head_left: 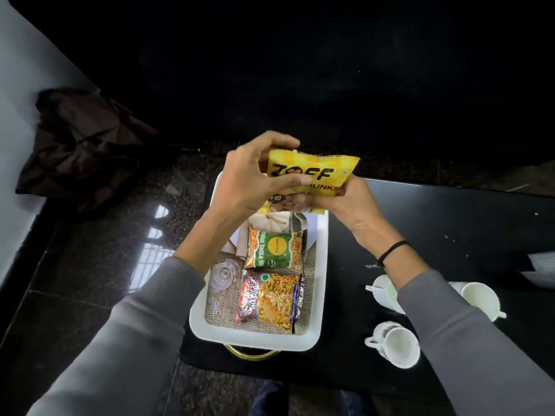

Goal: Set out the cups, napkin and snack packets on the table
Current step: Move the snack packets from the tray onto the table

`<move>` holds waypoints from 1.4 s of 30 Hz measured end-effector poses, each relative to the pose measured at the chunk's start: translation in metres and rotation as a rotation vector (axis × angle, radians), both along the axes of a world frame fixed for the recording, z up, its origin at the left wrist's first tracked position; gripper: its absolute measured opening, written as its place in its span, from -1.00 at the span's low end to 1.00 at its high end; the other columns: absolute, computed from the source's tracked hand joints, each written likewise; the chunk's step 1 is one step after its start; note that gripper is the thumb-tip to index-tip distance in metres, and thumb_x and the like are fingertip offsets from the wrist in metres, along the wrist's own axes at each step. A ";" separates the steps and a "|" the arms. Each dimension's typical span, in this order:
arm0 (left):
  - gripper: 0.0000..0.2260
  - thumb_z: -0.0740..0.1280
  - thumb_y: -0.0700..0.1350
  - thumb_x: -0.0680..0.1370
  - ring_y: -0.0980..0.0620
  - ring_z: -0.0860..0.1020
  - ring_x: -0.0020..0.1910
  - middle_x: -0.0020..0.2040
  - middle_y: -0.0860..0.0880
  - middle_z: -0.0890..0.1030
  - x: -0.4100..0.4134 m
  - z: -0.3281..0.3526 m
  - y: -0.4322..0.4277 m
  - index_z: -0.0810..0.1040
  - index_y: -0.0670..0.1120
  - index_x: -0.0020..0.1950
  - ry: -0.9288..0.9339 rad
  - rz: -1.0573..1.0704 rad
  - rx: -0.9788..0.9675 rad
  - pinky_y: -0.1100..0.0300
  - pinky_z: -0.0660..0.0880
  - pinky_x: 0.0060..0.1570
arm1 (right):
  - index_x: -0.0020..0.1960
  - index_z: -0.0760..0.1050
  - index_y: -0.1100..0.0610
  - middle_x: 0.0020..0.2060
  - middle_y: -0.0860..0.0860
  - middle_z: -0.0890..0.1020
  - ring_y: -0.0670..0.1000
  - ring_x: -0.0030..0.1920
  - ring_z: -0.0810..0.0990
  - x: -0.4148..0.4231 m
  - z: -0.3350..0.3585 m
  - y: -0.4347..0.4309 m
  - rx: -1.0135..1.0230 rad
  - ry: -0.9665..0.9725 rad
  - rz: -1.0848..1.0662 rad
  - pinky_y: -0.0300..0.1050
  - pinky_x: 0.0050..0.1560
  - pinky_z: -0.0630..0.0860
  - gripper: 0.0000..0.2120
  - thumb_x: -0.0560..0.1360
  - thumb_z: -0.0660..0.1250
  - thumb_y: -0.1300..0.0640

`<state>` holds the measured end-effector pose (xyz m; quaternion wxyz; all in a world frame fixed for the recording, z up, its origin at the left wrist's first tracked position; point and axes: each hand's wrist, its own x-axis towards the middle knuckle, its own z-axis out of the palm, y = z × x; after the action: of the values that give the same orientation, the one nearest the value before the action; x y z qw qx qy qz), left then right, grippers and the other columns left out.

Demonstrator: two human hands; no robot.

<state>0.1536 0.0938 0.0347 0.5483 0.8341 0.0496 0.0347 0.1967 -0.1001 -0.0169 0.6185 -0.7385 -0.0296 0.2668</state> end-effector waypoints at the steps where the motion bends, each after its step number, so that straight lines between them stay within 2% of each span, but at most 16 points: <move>1: -0.55 0.64 0.05 0.35 0.17 0.71 -0.07 -0.08 0.07 0.73 0.001 0.001 -0.004 0.62 0.04 0.18 0.010 0.029 -0.120 0.25 0.66 -0.10 | 0.03 0.66 -0.07 -0.02 -0.13 0.77 -0.15 0.03 0.73 0.000 0.002 -0.006 0.062 0.033 -0.032 -0.33 -0.04 0.60 -0.51 0.14 0.69 -0.03; 3: -0.62 0.60 0.04 0.40 0.08 0.72 -0.01 -0.01 0.02 0.75 0.003 -0.001 -0.016 0.63 0.03 0.16 0.087 0.061 -0.301 0.22 0.66 -0.07 | 0.05 0.68 -0.01 0.03 -0.02 0.77 -0.04 0.09 0.73 0.000 0.003 -0.021 0.162 0.097 -0.093 -0.13 0.09 0.61 -0.48 0.12 0.69 -0.03; 5: -0.73 0.54 -0.02 0.48 0.06 0.72 0.05 0.03 0.01 0.76 0.003 -0.009 -0.027 0.66 -0.04 0.14 0.200 0.027 -0.371 0.22 0.63 0.01 | 0.04 0.68 0.00 0.05 0.02 0.76 0.00 0.10 0.73 -0.002 0.003 -0.035 0.225 0.156 -0.149 0.00 0.13 0.60 -0.49 0.11 0.68 -0.02; 8: -0.85 0.49 -0.09 0.54 0.08 0.71 0.04 0.01 0.02 0.76 -0.002 -0.020 -0.047 0.70 -0.04 0.09 0.246 0.014 -0.412 0.26 0.63 0.00 | 0.01 0.68 -0.04 0.05 0.01 0.76 -0.01 0.05 0.74 -0.001 0.003 -0.053 0.270 0.220 -0.182 -0.04 -0.01 0.65 -0.53 0.13 0.70 -0.02; 11: -0.94 0.46 0.00 0.56 0.15 0.71 -0.02 -0.02 0.06 0.76 -0.004 -0.026 -0.069 0.71 0.09 0.01 0.251 0.069 -0.448 0.31 0.62 -0.13 | 0.05 0.68 0.02 0.07 0.05 0.75 0.06 0.07 0.75 0.002 0.002 -0.072 0.273 0.281 -0.185 0.01 -0.03 0.69 -0.57 0.21 0.66 -0.02; 13: -0.91 0.42 0.14 0.56 0.21 0.72 -0.10 -0.08 0.13 0.76 -0.001 -0.028 -0.084 0.69 0.18 -0.03 0.346 0.121 -0.498 0.23 0.63 -0.17 | 0.05 0.70 0.04 0.01 0.05 0.77 0.09 0.03 0.76 0.002 0.004 -0.083 0.204 0.286 -0.219 0.04 -0.06 0.70 -0.58 0.24 0.64 -0.05; 14: -0.84 0.40 0.22 0.54 0.19 0.72 -0.08 -0.07 0.14 0.76 0.001 -0.030 -0.091 0.69 0.20 0.00 0.417 0.129 -0.512 0.13 0.64 -0.09 | 0.03 0.71 0.04 -0.04 0.04 0.78 0.09 -0.02 0.77 0.002 0.004 -0.089 0.165 0.285 -0.250 0.02 -0.12 0.71 -0.58 0.24 0.64 -0.09; 16: -0.67 0.41 0.26 0.51 0.02 0.72 0.04 0.03 0.02 0.76 0.004 -0.037 -0.105 0.68 0.09 0.14 0.521 0.109 -0.516 0.00 0.63 0.05 | -0.01 0.71 0.06 -0.12 0.04 0.79 0.08 -0.11 0.78 0.002 0.001 -0.100 0.119 0.293 -0.300 -0.05 -0.23 0.70 -0.60 0.28 0.62 -0.15; 17: -0.67 0.43 0.19 0.53 -0.04 0.73 0.03 0.04 -0.03 0.76 0.005 -0.041 -0.113 0.67 0.02 0.17 0.525 0.103 -0.522 0.03 0.65 0.00 | -0.01 0.71 0.07 -0.14 0.04 0.79 0.07 -0.14 0.79 0.002 0.000 -0.106 0.106 0.307 -0.307 -0.08 -0.25 0.70 -0.60 0.31 0.59 -0.18; 19: -0.74 0.46 0.05 0.55 -0.03 0.75 -0.04 -0.01 -0.05 0.77 0.007 -0.048 -0.126 0.67 -0.02 0.18 0.498 0.140 -0.544 0.15 0.67 -0.17 | 0.07 0.67 0.13 -0.10 0.07 0.78 0.10 -0.08 0.78 0.003 -0.002 -0.120 0.112 0.347 -0.287 -0.05 -0.16 0.70 -0.51 0.31 0.56 -0.20; 20: -0.75 0.47 0.04 0.55 -0.01 0.75 -0.05 -0.01 -0.04 0.77 0.008 -0.051 -0.133 0.66 -0.01 0.18 0.498 0.171 -0.551 0.14 0.67 -0.15 | 0.13 0.65 0.16 -0.06 0.08 0.78 0.12 -0.02 0.77 0.004 -0.003 -0.128 0.123 0.364 -0.265 -0.03 -0.09 0.70 -0.46 0.29 0.58 -0.15; 23: -0.64 0.47 0.11 0.53 -0.07 0.72 0.08 0.09 -0.09 0.74 0.011 -0.061 -0.148 0.61 -0.03 0.24 0.578 0.216 -0.605 -0.01 0.64 0.11 | 0.16 0.63 0.20 -0.02 0.09 0.77 0.17 0.09 0.73 0.005 -0.006 -0.146 0.099 0.365 -0.227 0.03 0.10 0.65 -0.41 0.21 0.64 -0.03; 26: -0.63 0.52 -0.06 0.52 -0.09 0.73 0.03 0.10 -0.14 0.74 0.011 -0.068 -0.163 0.57 -0.14 0.26 0.639 0.108 -0.696 0.08 0.68 -0.05 | 0.09 0.67 0.16 -0.03 0.07 0.77 0.14 0.11 0.71 0.005 -0.013 -0.159 0.044 0.338 -0.271 0.15 0.30 0.53 -0.49 0.24 0.65 -0.05; 30: -0.55 0.57 -0.24 0.44 -0.14 0.71 0.08 0.12 -0.17 0.72 0.012 -0.081 -0.179 0.57 -0.17 0.30 0.654 0.107 -0.647 0.00 0.64 0.12 | 0.17 0.62 0.16 -0.01 0.05 0.77 0.15 0.15 0.71 0.008 -0.025 -0.172 0.077 0.428 -0.306 0.12 0.23 0.58 -0.52 0.30 0.63 0.07; 36: -0.64 0.57 -0.21 0.44 -0.23 0.69 0.12 0.10 -0.18 0.73 0.011 -0.107 -0.198 0.64 -0.20 0.21 0.738 0.174 -0.556 -0.07 0.62 0.18 | 0.10 0.68 0.07 0.00 -0.01 0.77 0.07 0.14 0.70 0.007 -0.044 -0.181 -0.061 0.399 -0.321 0.17 0.34 0.50 -0.72 0.42 0.57 0.05; 42: -0.75 0.53 -0.07 0.51 -0.01 0.73 0.01 0.00 -0.04 0.76 0.019 -0.127 -0.202 0.65 -0.12 0.13 0.702 0.242 -0.414 0.10 0.65 0.08 | 0.15 0.65 0.17 0.05 0.10 0.74 0.13 0.14 0.69 0.024 -0.062 -0.184 -0.100 0.439 -0.295 0.18 0.30 0.54 -0.78 0.53 0.47 0.12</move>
<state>0.1722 -0.1081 -0.0926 0.6459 0.6559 0.3368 -0.1982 0.2210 -0.2839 -0.0784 0.6051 -0.6890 0.2263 0.3286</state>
